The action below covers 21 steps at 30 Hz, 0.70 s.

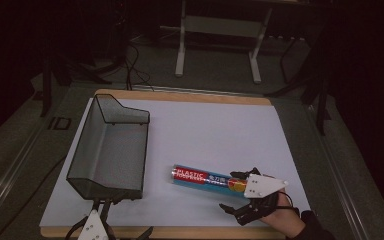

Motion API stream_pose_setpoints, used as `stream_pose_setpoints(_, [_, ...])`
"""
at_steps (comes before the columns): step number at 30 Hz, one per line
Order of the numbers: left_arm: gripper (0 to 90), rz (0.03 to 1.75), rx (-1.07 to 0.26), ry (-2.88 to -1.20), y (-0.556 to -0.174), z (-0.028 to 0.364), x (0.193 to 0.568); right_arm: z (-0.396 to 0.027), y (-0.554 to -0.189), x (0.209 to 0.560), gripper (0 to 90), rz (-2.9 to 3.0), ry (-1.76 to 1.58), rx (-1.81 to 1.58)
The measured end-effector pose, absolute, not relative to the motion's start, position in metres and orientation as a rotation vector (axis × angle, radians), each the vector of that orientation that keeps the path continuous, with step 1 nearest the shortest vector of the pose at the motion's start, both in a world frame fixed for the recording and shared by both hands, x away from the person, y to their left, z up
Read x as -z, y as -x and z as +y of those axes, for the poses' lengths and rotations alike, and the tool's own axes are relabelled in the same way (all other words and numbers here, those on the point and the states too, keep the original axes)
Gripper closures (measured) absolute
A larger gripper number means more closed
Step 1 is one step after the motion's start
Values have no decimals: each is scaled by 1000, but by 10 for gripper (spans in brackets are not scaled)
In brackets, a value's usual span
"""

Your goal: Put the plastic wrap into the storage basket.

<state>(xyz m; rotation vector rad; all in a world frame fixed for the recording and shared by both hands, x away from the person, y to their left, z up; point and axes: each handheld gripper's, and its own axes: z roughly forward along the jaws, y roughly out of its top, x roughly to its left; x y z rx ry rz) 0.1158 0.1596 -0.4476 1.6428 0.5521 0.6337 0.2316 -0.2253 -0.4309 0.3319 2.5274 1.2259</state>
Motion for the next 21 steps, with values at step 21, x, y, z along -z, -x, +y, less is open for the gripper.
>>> stream_pose_setpoints(21, [15,541,-632,-1652,-116,160,448,-197,-280,456,125,2762,-269,-882])
